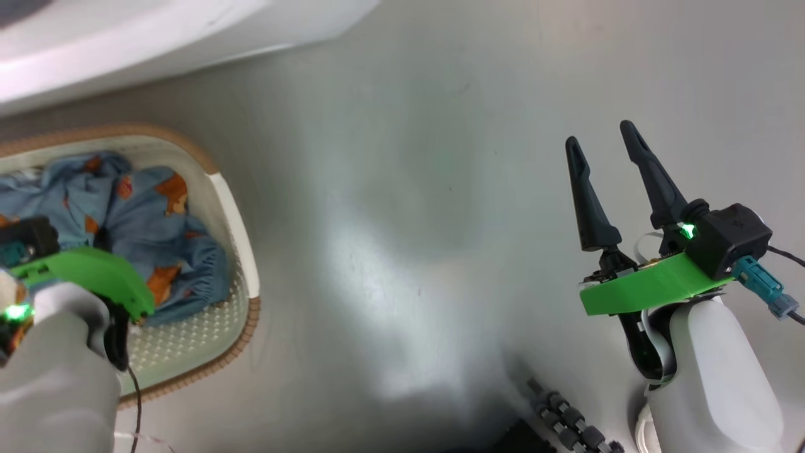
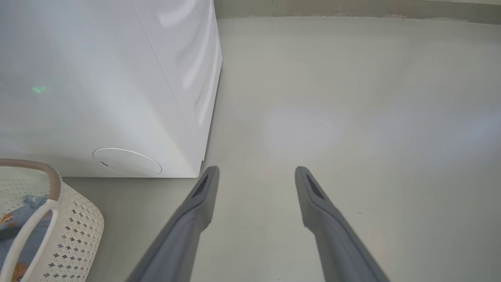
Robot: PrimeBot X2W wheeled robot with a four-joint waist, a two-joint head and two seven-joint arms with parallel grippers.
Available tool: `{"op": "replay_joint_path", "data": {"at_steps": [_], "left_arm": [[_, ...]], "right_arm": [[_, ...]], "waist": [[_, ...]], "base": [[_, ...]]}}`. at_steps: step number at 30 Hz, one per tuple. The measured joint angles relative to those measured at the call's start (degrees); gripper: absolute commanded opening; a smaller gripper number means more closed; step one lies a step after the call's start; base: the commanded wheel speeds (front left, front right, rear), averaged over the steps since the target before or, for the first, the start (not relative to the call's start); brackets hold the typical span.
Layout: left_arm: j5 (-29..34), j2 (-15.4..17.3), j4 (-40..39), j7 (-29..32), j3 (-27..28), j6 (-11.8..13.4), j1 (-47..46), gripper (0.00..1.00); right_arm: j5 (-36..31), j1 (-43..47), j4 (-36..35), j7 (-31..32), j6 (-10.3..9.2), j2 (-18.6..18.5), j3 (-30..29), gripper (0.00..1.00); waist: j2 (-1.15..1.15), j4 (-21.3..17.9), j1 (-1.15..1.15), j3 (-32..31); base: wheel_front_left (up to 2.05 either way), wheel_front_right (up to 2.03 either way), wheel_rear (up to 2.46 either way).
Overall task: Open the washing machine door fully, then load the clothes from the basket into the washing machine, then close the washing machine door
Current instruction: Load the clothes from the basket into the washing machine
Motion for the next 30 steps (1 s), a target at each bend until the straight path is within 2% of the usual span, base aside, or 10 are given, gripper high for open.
{"op": "replay_joint_path", "data": {"at_steps": [5, 9, 22, 30], "left_arm": [[-0.3, -1.5, -0.4, -4.3, -0.3, 0.0, 2.9, 0.0], [-0.2, -3.1, -3.4, -5.4, -0.2, 0.0, 6.3, 0.0], [7.2, -4.3, -28.9, -5.4, 3.1, 3.8, 28.5, 0.0], [10.6, -7.0, -41.8, -5.4, 5.2, 5.6, 40.4, 0.0]], "right_arm": [[-0.3, 0.6, 1.3, 0.0, 0.0, 0.0, -0.3, 1.0], [-0.8, 2.8, 2.4, 0.0, 0.0, -1.0, -0.9, 1.0], [-1.4, 12.8, 7.2, 0.0, 0.0, -3.0, -1.8, 1.0], [-1.3, 18.5, 8.9, 0.0, 0.0, -3.5, -1.9, 1.0]], "waist": [[0.0, 1.2, 0.0, -4.1], [0.0, 2.5, 0.0, -8.0], [0.0, 7.5, 0.0, -22.2], [0.0, 10.5, 0.0, -31.1]], "base": [[0.0, 0.0, 0.0], [0.0, 0.0, 0.0], [0.0, 0.0, 0.0], [0.0, 0.0, 0.0]]}}
